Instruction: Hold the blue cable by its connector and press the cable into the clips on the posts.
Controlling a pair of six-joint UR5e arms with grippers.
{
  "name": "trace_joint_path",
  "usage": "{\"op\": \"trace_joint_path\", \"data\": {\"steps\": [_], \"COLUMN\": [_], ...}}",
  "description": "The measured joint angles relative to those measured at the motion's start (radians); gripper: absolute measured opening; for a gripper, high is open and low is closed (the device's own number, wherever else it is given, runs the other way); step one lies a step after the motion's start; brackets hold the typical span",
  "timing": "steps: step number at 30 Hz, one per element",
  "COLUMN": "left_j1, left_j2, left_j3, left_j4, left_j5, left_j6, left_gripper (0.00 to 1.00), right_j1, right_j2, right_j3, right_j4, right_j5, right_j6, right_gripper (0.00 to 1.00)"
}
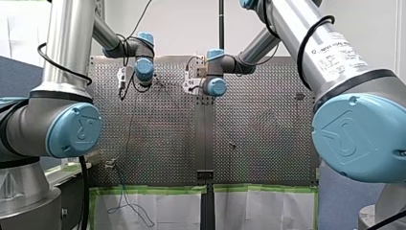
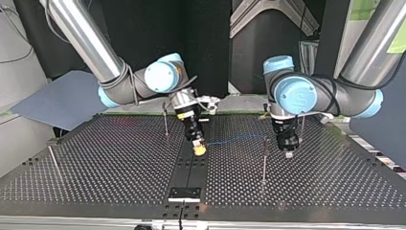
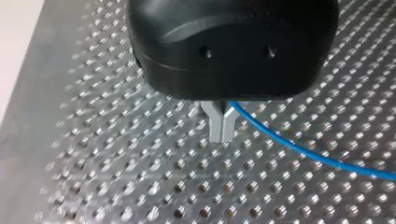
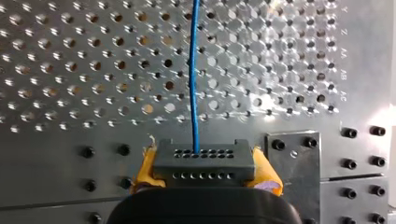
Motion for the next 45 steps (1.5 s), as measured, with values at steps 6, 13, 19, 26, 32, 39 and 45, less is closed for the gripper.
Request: {"op": "trace_joint_path", "data": {"steps": [6,13,19,26,32,39,45], "left_j1": [0.025,0.072,0.084,0.086,0.086,0.084,0.077], "left_j2": [-0.034,-0.042,-0.070,-0.081,-0.082,-0.082,-0.082], "left_j3": [0.048,0.061,0.083,0.088,0.088,0.088,0.088], "left_j4": [-0.016,-0.010,-0.020,-0.022,-0.021,-0.027,-0.062], "left_j5": [0.021,0.075,0.099,0.108,0.109,0.101,0.058], "left_j6": [-0.015,-0.032,-0.038,-0.038,-0.039,-0.039,-0.010], "left_gripper": [0.00,0.00,0.00,0.00,0.00,0.12,0.94], "right_j1": [-0.015,-0.024,-0.027,-0.032,-0.040,-0.044,-0.044], "right_j2": [0.021,0.063,0.080,0.085,0.086,0.088,0.088], "right_j3": [-0.035,-0.092,-0.127,-0.134,-0.138,-0.138,-0.138], "right_j4": [0.006,0.029,0.042,0.046,0.047,0.049,0.059], "right_j5": [0.000,-0.001,-0.003,-0.004,-0.004,-0.005,-0.004], "right_j6": [0.004,0.005,0.005,0.005,0.005,0.005,0.005], "right_gripper": [0.00,0.00,0.00,0.00,0.00,0.00,0.00]}}
